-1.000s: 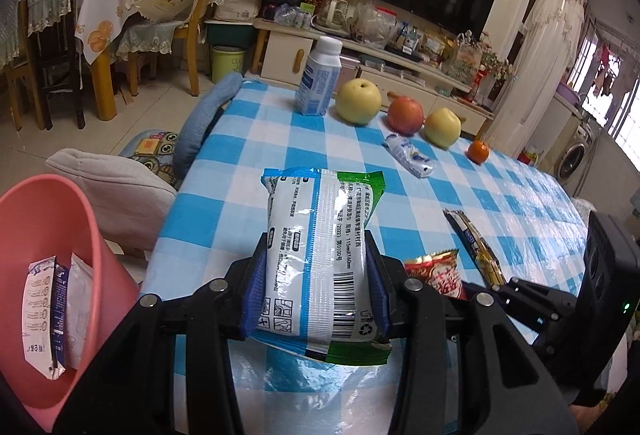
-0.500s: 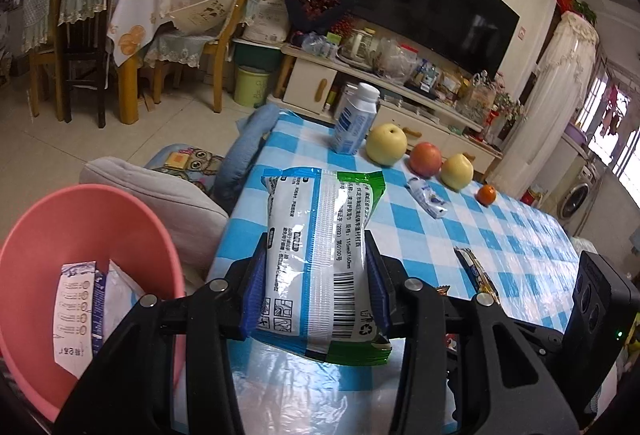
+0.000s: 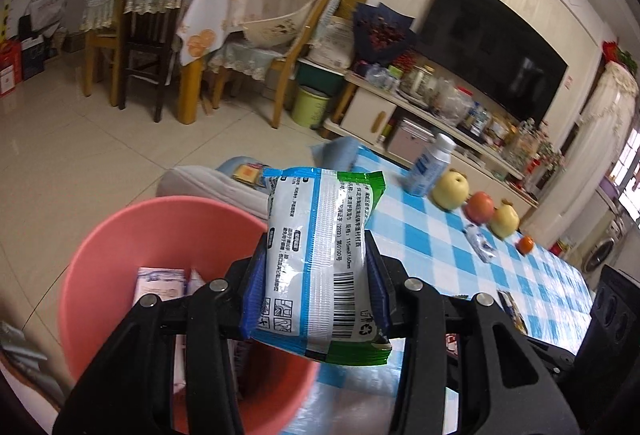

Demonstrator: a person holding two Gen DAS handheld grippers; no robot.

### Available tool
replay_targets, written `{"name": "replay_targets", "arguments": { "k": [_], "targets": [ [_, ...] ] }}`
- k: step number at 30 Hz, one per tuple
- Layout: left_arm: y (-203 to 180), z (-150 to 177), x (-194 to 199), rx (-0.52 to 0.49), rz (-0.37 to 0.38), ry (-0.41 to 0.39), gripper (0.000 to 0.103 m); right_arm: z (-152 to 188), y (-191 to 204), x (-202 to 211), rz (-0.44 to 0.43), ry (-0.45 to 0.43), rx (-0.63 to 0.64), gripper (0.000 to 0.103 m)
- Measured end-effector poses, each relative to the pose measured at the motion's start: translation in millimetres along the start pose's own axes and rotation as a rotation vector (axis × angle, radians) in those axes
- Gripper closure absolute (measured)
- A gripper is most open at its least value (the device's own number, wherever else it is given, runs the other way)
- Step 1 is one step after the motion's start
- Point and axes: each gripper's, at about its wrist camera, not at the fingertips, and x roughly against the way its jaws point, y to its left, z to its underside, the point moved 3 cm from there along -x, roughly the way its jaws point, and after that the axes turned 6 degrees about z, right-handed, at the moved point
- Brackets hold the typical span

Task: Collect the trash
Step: 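Carry the green packet and red wrapper to the pink bucket and open both grippers, then move both grippers back over the gold bar and white drink pouch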

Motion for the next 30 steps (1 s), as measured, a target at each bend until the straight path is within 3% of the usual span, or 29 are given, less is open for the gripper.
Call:
{"name": "replay_targets", "arguments": {
  "k": [8, 19, 20, 21, 22, 24, 28, 30],
  "targets": [
    [54.2, -11.1, 13.6, 0.106, -0.101, -0.040, 0.058, -20.3, 46.6, -22.0, -0.063, 0.000, 0.056, 0.070],
    [84.1, -12.3, 17.2, 0.180, -0.120, -0.049, 0.058, -30.6, 84.8, -50.6, -0.115, 0.029, 0.102, 0.069],
    [85.5, -11.6, 15.4, 0.187, -0.123, -0.042, 0.057, -29.8, 85.0, -56.0, -0.112, 0.042, 0.103, 0.067],
    [86.3, -10.2, 12.2, 0.190, -0.128, -0.026, 0.048, -28.6, 83.0, -60.8, -0.101, 0.051, 0.094, 0.065],
    [84.4, -9.5, 9.0, 0.192, -0.130, -0.014, 0.043, -27.1, 78.5, -65.5, -0.092, 0.063, 0.073, 0.050],
    [83.8, -7.9, 5.8, 0.191, -0.134, -0.002, 0.030, -23.7, 67.2, -67.2, -0.088, 0.068, 0.014, 0.034],
    [85.8, -8.1, 4.9, 0.214, -0.148, -0.006, 0.018, -18.9, 47.6, -59.5, -0.036, 0.044, -0.033, 0.017],
    [86.1, -7.4, 4.0, 0.214, -0.165, -0.002, 0.015, -16.7, 39.0, -53.6, -0.013, 0.027, -0.038, 0.017]
  ]
}}
